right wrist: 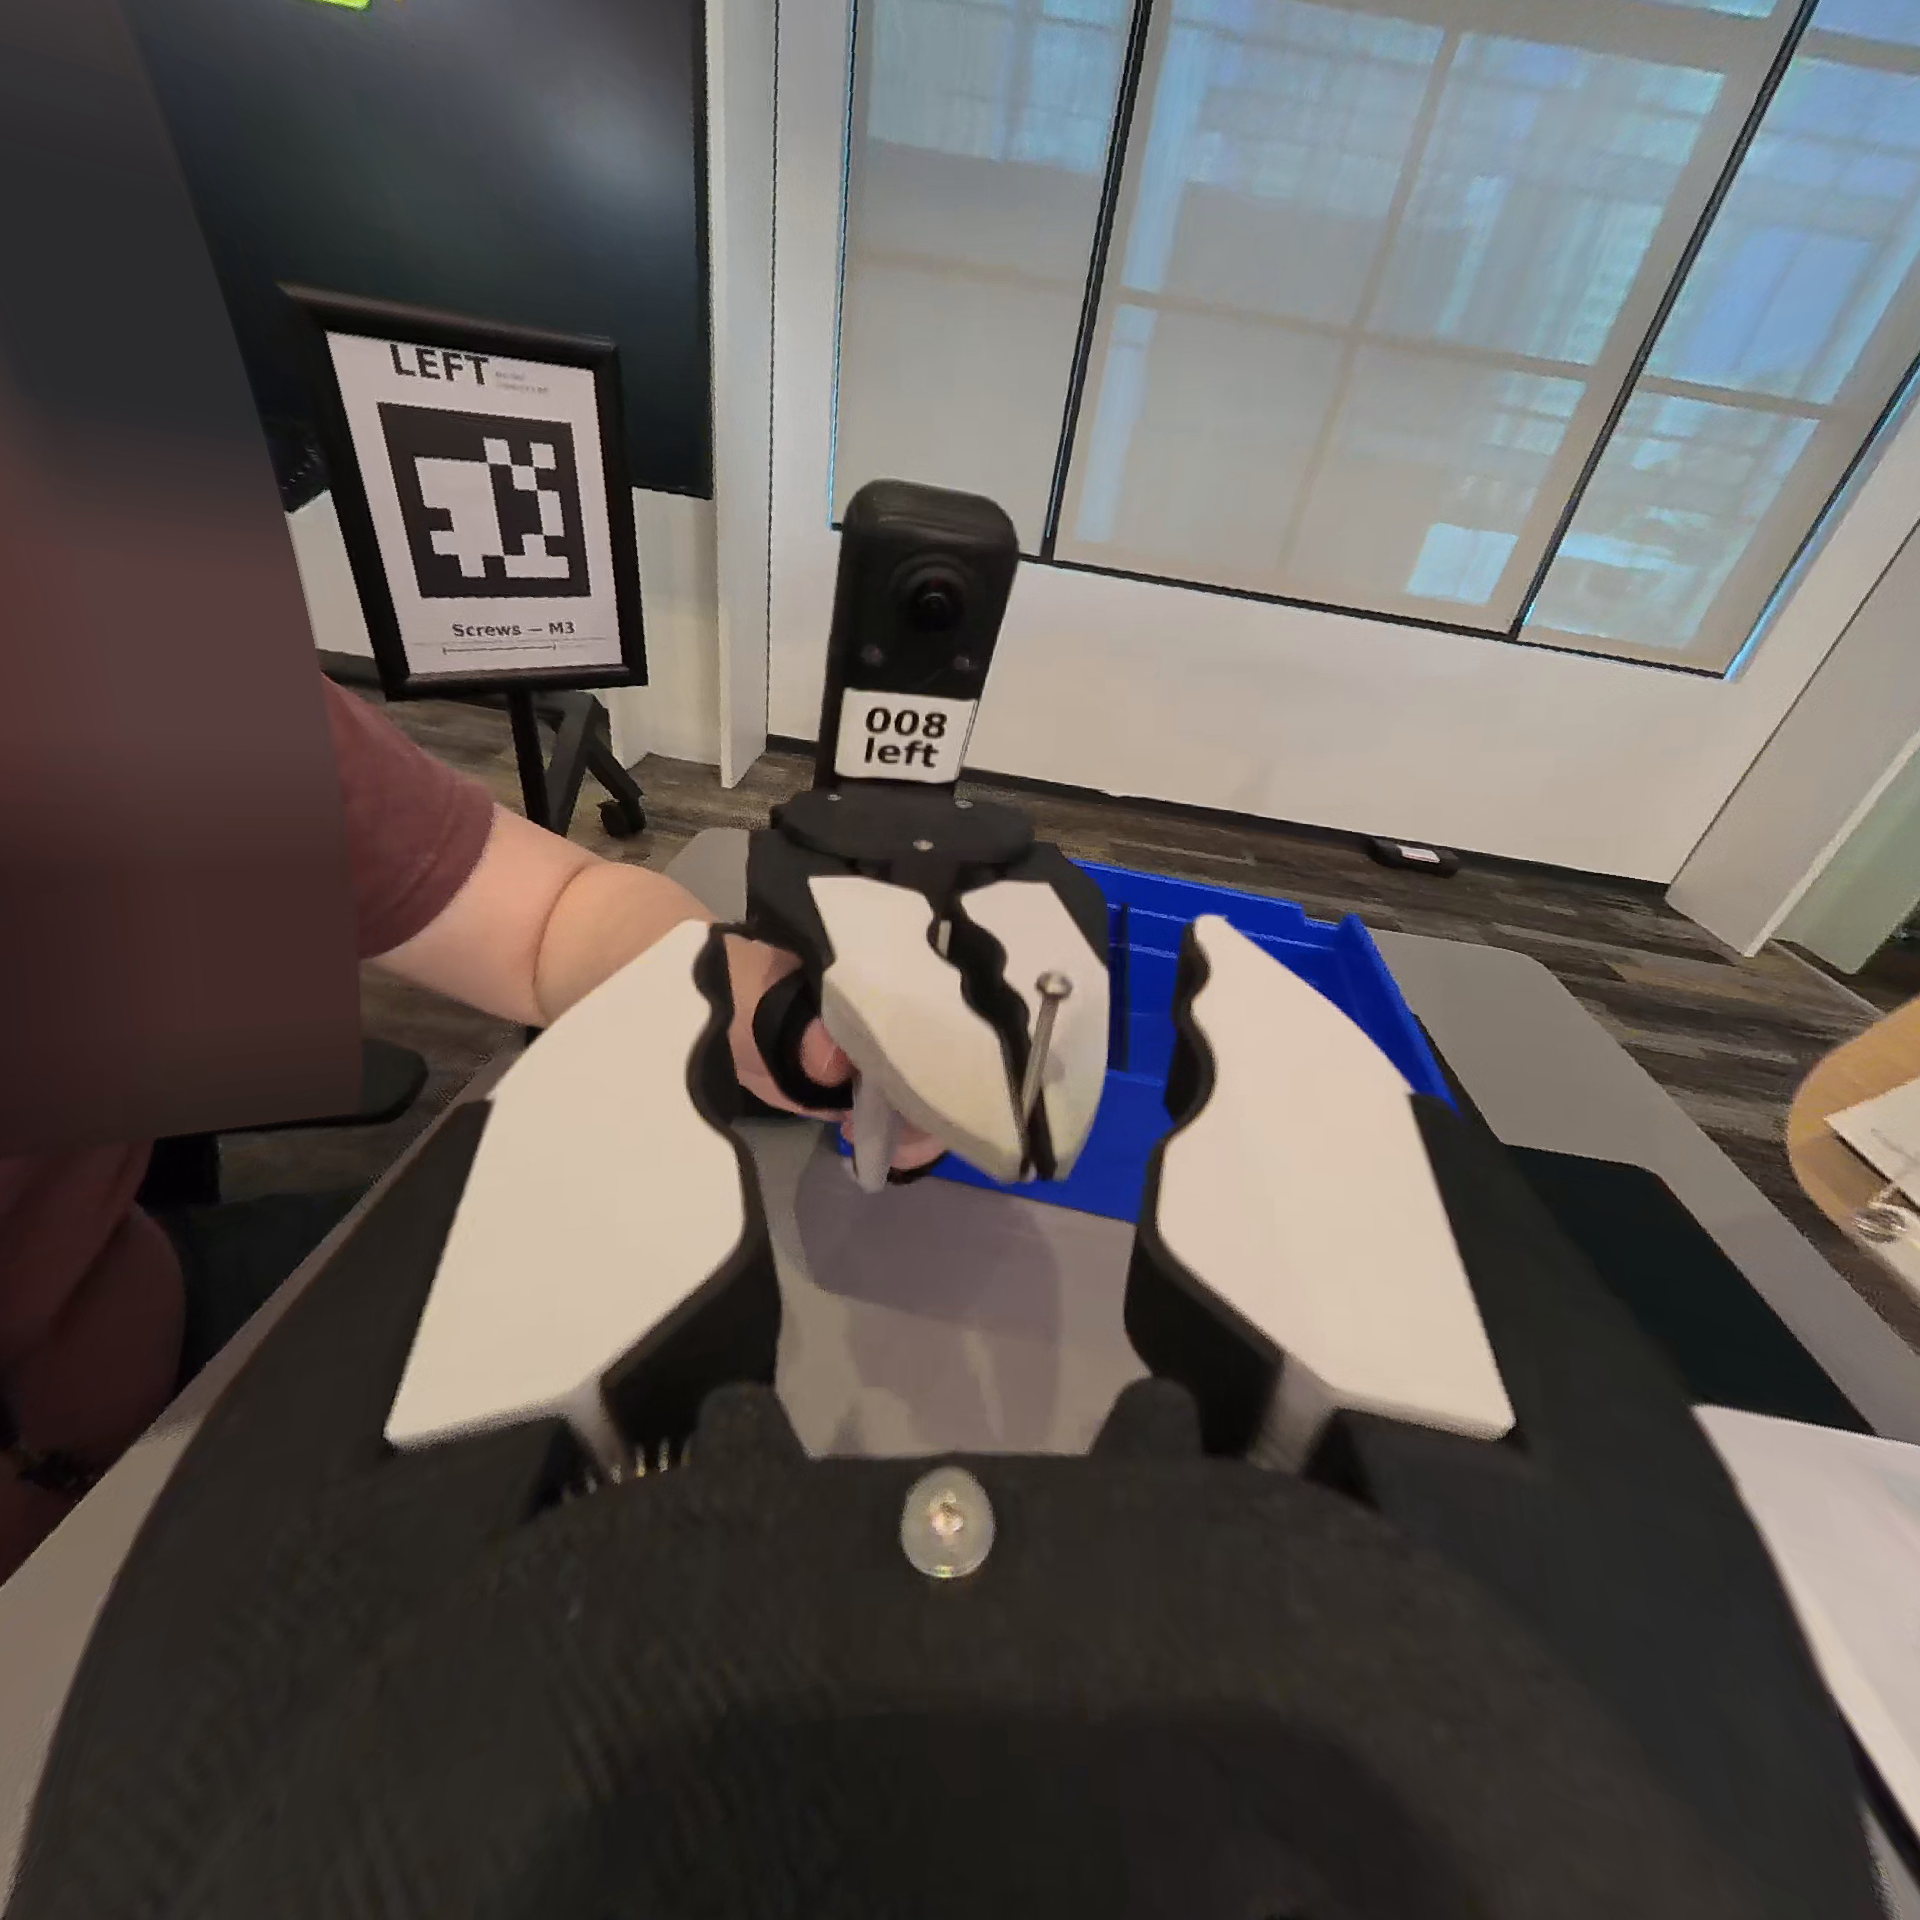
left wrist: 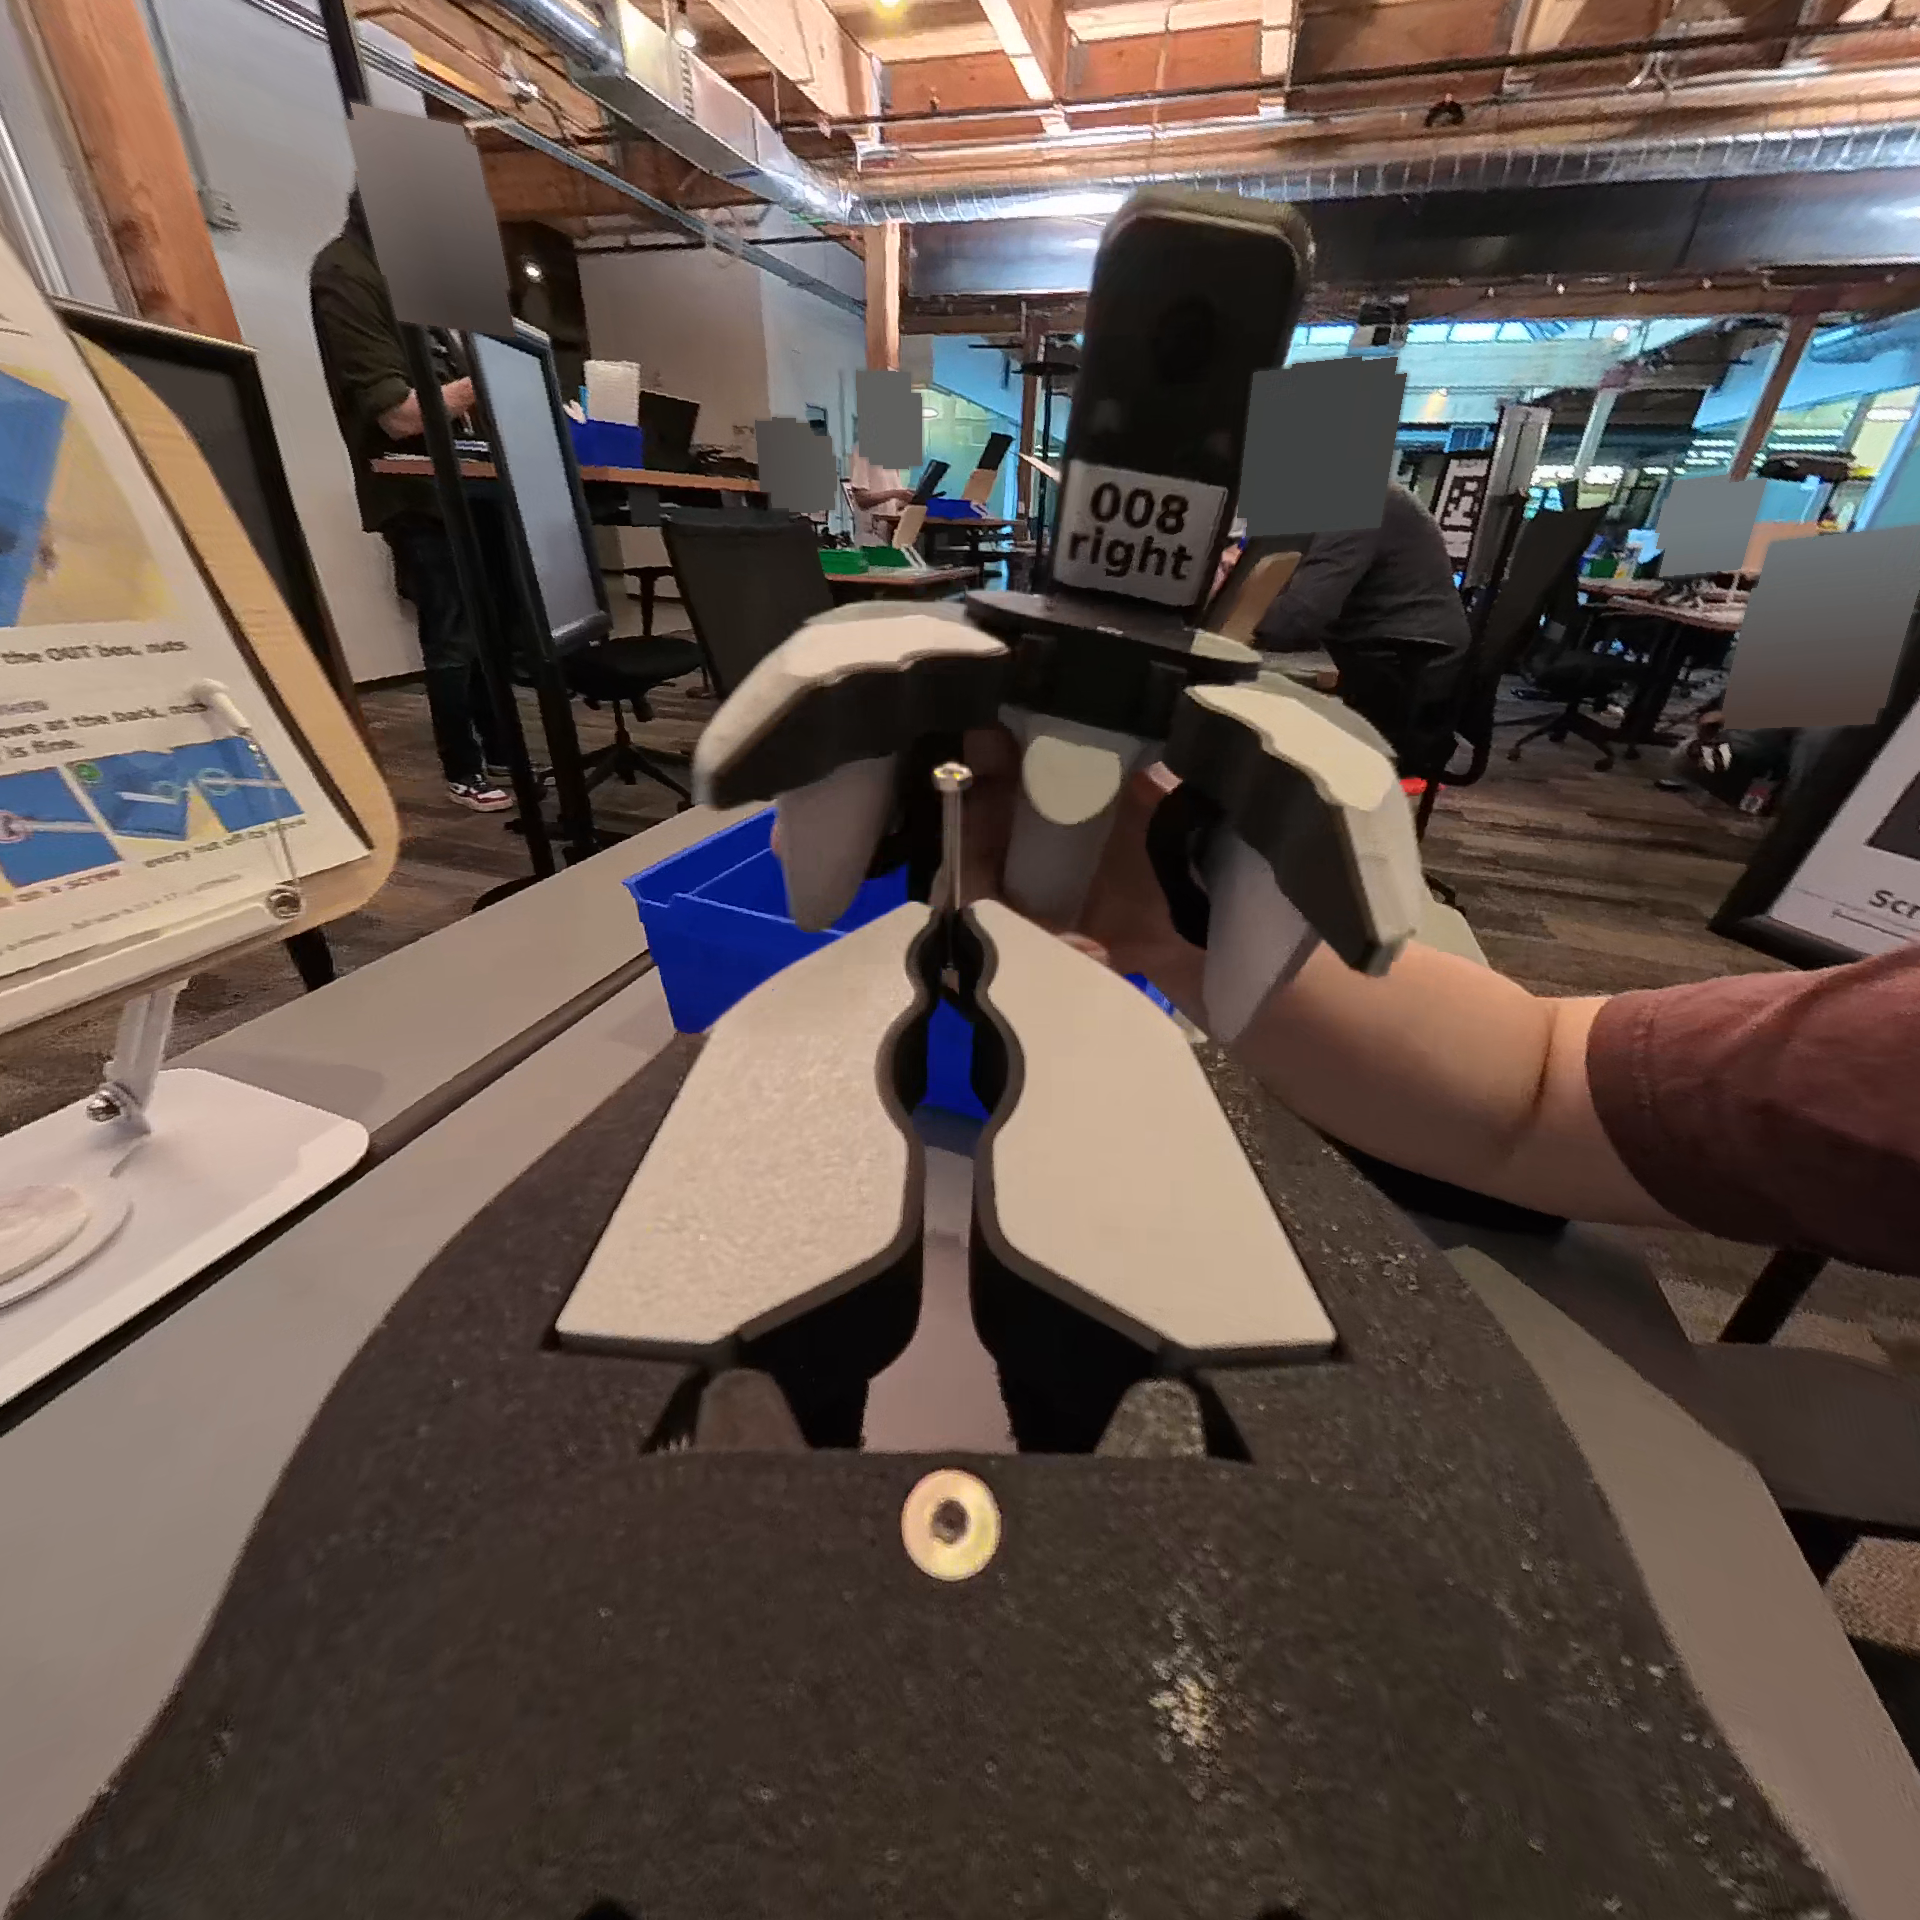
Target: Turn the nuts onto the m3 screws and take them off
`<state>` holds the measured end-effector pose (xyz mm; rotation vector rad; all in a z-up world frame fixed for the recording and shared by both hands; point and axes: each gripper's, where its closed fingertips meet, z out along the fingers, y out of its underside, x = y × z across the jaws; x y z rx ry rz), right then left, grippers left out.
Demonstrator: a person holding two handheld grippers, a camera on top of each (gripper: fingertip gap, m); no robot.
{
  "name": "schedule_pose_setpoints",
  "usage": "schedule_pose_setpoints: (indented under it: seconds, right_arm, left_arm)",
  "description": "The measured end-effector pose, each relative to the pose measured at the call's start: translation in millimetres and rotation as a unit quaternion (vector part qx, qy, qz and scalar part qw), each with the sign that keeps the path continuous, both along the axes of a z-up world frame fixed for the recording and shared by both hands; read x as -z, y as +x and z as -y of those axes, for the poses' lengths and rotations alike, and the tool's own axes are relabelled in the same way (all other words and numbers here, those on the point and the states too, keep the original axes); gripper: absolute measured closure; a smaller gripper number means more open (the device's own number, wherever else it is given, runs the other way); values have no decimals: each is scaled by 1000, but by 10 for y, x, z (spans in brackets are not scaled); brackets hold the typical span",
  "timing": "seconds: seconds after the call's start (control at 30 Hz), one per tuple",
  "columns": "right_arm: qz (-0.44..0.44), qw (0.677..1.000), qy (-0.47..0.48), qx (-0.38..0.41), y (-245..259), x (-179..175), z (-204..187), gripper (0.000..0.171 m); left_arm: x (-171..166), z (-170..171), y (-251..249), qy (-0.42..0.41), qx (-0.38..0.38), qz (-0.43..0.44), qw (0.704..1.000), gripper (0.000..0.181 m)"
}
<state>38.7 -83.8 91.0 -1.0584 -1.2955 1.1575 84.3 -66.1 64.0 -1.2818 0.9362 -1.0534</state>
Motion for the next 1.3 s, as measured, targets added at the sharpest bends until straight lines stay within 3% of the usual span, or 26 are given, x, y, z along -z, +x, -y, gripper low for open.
schedule_pose_setpoints:
  seconds: [0.3,0.53,0.77,0.97,1.13,1.3]
  right_arm:
    - [20,1000,13,-5,-79,83,64,76]
    - [-13,1000,-16,12,17,-1,-88,82]
    - [22,999,3,-25,-167,139,139,80]
    - [25,1000,5,-9,-8,90,30,80]
    - [-1,1000,-22,1,-4,31,-45,84]
    - [28,999,-4,-21,-138,154,93,82]
  left_arm:
    - [1,-177,-123,-22,-35,6,999,180]
    - [1,-161,-108,-36,-19,19,999,180]
    - [27,-45,-7,-13,-5,-4,1000,180]
    - [-30,-204,-157,-27,-35,14,999,180]
    - [7,-112,-64,-23,-12,5,1000,180]
    - [43,-85,-17,-14,-13,-9,1000,180]
